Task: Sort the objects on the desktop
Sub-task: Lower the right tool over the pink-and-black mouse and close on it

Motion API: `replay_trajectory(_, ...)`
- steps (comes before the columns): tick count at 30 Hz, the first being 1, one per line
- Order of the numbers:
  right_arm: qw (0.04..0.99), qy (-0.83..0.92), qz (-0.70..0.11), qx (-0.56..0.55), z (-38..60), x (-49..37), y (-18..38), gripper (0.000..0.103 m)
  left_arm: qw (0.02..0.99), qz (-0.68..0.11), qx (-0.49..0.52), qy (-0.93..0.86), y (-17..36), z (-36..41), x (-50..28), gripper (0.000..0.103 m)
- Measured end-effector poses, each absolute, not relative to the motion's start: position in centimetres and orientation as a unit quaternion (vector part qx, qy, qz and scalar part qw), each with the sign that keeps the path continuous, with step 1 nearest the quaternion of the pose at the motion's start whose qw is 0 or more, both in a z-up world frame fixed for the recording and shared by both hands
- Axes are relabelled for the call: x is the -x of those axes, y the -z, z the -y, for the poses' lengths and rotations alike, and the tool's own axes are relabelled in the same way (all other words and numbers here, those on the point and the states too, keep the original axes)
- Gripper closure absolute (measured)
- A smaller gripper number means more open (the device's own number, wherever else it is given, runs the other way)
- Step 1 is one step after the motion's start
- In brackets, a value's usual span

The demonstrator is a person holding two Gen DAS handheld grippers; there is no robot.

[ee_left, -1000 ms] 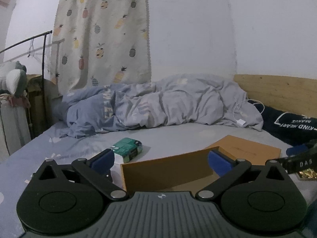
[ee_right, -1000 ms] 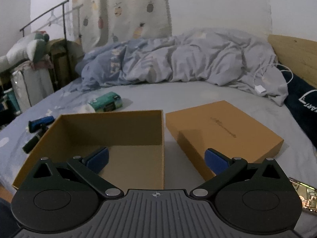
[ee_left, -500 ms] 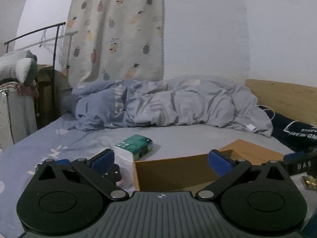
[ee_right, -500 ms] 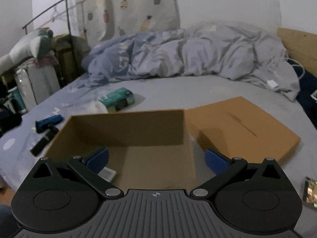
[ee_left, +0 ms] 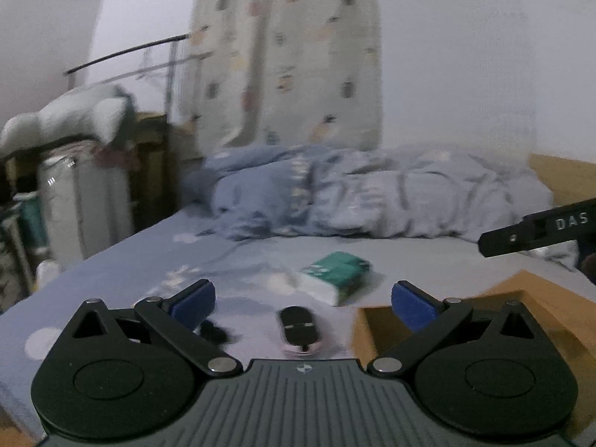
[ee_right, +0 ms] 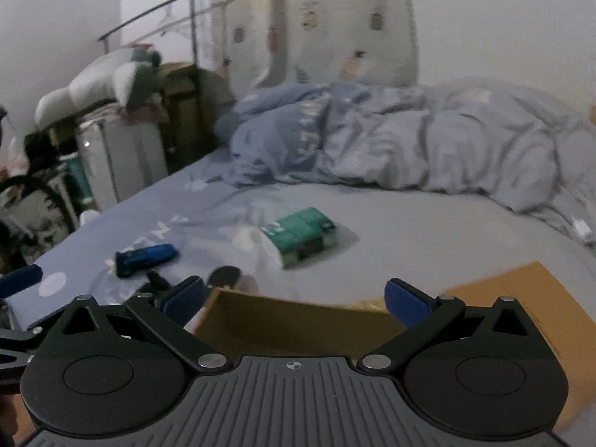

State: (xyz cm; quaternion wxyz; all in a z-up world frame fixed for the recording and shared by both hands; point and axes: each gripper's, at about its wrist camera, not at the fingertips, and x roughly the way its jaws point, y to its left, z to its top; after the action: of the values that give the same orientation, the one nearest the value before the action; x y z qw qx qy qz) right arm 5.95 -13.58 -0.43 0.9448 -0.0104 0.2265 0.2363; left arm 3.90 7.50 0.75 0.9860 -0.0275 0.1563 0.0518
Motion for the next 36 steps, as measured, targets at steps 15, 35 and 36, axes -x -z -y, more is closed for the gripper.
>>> replay_trajectory(15, 0.909, -0.298, -0.286, 0.051, 0.2, -13.8, -0.3, 0.0, 0.955, -0.22, 0.091, -0.18, 0.9, -16.0, -4.8, 0.0)
replay_trajectory(35, 0.837, -0.242, -0.482, 0.089, -11.2, -25.8, 8.2, 0.0, 0.946, -0.251, 0.117, -0.166, 3.2, -18.3, -5.2, 0.0)
replay_trajectory(36, 0.836, -0.239, -0.486, 0.09, -11.4, -26.1, 8.6, 0.0, 0.946, -0.253, 0.118, -0.163, 3.3, -18.3, -5.3, 0.0)
